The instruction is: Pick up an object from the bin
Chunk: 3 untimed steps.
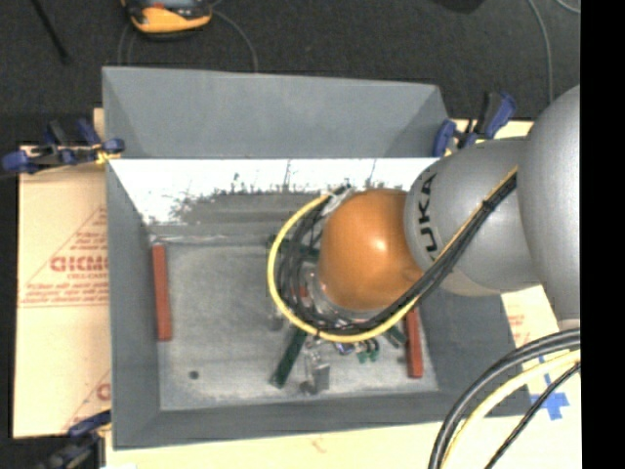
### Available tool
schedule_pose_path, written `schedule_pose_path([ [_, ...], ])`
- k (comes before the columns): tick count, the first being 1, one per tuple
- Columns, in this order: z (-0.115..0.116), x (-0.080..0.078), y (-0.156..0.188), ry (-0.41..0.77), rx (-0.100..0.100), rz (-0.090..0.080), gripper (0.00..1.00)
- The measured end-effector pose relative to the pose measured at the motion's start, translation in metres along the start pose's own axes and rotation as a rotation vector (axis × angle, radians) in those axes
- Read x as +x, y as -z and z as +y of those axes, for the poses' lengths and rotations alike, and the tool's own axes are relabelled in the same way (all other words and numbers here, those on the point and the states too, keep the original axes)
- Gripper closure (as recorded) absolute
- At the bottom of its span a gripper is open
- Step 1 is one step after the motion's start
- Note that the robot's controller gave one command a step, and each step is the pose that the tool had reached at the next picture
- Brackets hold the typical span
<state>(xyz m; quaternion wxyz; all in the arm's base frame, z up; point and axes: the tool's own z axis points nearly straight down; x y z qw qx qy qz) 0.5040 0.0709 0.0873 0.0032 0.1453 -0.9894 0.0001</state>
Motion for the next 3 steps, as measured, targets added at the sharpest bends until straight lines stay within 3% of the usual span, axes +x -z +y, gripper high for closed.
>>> schedule_pose_path([
  [1, 0.005, -0.024, -0.016, 0.165, 0.001, -0.010, 1.00],
  [2, 0.005, -0.024, -0.016, 0.165, 0.000, -0.010, 1.00],
  [3, 0.002, -0.018, 0.123, 0.166, 0.001, -0.011, 1.00],
])
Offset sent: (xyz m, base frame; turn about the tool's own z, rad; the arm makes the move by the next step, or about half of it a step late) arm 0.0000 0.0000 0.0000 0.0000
